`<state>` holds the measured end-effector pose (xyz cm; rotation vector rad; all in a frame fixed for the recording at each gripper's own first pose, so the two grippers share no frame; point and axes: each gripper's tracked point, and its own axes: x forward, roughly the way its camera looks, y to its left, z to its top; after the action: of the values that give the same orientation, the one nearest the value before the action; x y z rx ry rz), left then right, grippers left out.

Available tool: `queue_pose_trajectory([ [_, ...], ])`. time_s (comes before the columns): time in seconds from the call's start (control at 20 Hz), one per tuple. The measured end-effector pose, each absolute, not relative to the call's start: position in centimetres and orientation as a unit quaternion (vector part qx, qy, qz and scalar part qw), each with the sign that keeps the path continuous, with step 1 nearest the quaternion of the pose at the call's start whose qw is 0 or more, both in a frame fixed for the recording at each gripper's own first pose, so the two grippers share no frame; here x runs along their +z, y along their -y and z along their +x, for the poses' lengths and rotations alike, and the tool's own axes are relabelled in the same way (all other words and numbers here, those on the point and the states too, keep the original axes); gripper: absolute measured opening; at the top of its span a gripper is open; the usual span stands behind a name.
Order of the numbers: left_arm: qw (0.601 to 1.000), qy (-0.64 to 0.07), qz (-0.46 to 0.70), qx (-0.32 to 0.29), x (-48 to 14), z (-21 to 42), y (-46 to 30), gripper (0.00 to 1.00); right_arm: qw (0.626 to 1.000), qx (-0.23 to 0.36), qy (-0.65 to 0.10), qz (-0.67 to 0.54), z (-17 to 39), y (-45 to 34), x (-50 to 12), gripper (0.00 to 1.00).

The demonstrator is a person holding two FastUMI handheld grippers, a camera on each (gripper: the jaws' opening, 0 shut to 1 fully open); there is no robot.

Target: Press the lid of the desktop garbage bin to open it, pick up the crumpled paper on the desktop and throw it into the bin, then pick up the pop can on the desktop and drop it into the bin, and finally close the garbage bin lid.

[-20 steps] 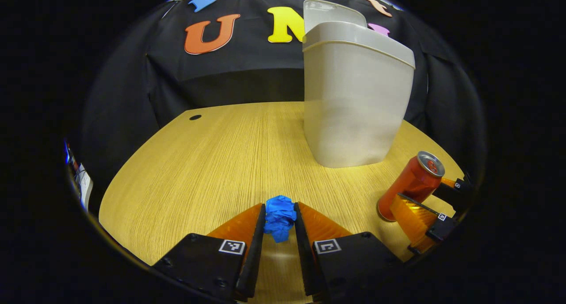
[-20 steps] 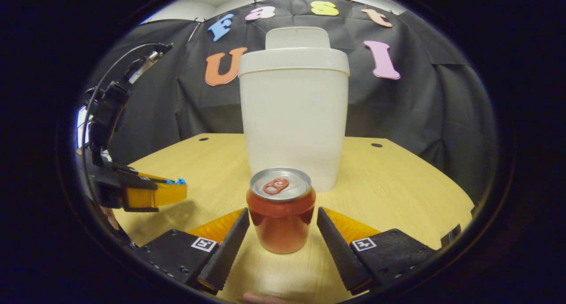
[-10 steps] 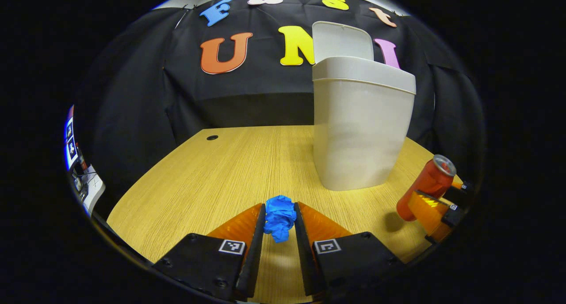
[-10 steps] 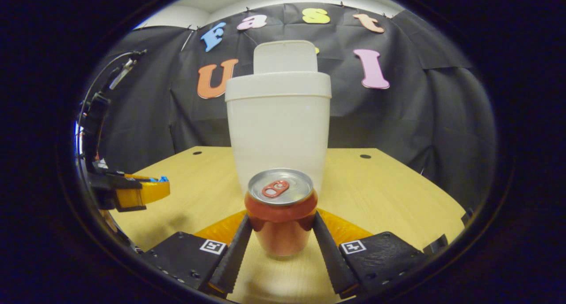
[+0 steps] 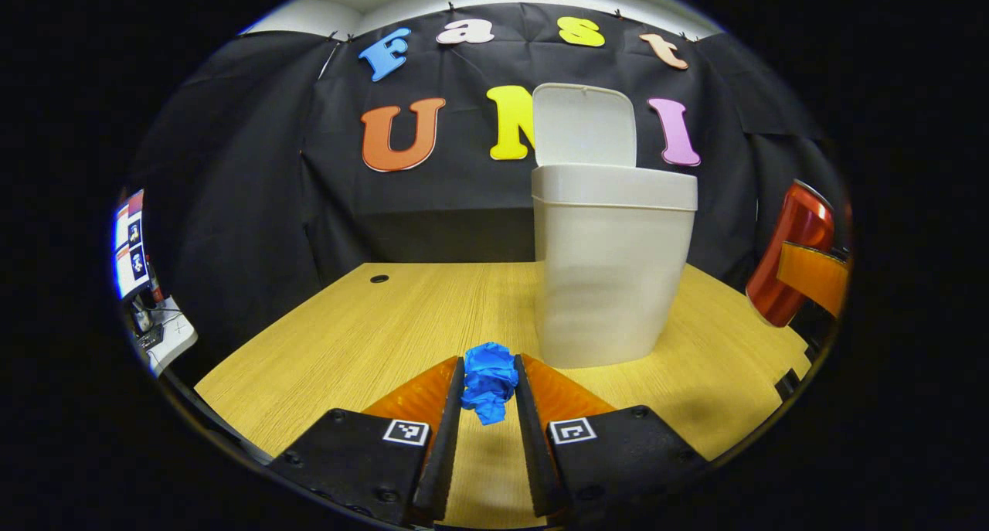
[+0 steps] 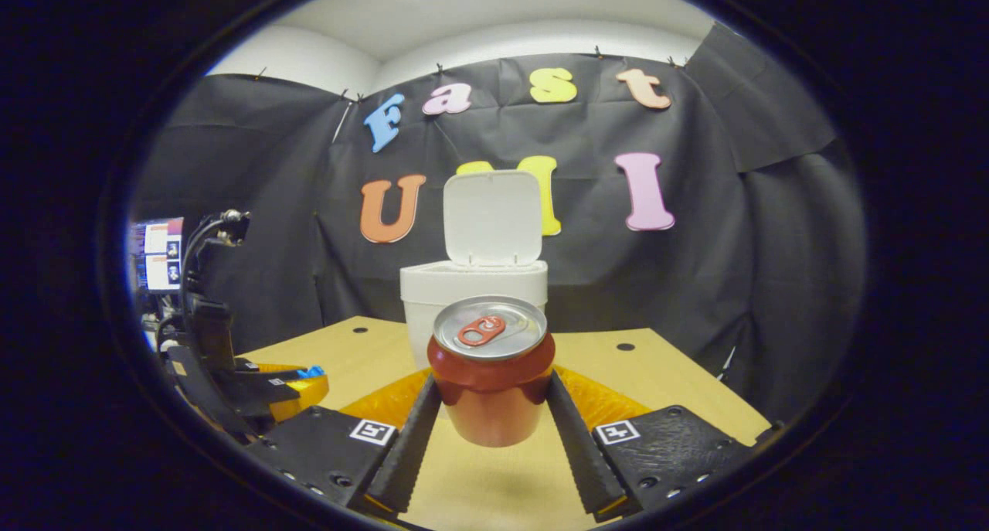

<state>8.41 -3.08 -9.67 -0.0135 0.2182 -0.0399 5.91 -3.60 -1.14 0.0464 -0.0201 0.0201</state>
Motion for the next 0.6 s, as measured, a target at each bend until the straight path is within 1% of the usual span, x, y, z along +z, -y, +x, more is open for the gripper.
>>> queue_pose_trajectory([
  [0.25,0.996,-0.081,-0.003,-0.025,-6.5,6.0,4.6,0.42,0.999,0.000,0.030,-0.014,4.5,5.8,0.4,0.78],
  [0.35,0.997,-0.074,-0.007,-0.029,-5.1,5.4,5.1,0.42,0.999,0.004,0.041,-0.015,3.8,6.1,0.9,0.78],
  [0.6,0.998,-0.054,0.001,-0.013,-2.3,5.0,5.2,0.42,0.999,0.008,0.050,0.000,2.8,7.4,1.4,0.78],
])
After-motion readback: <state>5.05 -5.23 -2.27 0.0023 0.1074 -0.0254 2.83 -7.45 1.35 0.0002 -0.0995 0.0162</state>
